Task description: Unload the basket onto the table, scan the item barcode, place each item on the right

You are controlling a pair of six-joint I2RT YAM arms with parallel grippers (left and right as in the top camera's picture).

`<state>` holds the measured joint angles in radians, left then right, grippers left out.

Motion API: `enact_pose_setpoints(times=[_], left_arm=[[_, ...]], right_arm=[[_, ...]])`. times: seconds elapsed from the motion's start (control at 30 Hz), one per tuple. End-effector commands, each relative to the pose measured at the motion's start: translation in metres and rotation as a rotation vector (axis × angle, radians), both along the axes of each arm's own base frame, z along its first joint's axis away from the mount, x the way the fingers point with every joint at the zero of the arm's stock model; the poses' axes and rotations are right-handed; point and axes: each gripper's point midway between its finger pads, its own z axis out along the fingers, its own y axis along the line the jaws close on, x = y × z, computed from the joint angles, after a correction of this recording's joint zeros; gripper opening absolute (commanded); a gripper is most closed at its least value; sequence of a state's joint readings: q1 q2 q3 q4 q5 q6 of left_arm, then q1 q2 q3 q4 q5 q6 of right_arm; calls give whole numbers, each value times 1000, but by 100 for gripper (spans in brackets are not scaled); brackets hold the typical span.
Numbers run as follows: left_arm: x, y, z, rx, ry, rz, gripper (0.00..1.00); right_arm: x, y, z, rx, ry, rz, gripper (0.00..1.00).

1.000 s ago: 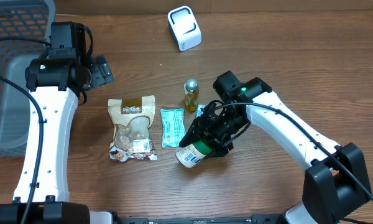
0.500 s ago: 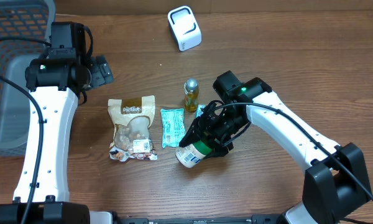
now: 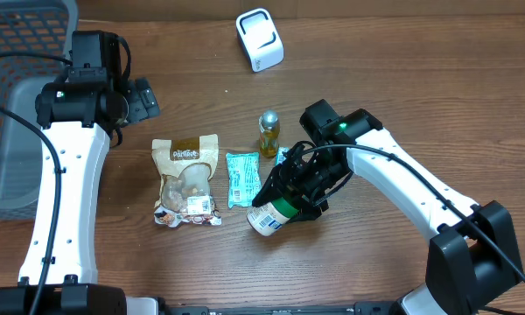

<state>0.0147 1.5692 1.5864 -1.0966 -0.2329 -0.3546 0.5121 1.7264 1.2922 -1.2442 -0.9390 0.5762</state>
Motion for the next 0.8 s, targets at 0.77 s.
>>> enact_pose_setpoints(times=[0.77], left_arm=[[0,1,3,21,-2,-20,100]], right_arm=[[1,7,16,56,-13,2,25]])
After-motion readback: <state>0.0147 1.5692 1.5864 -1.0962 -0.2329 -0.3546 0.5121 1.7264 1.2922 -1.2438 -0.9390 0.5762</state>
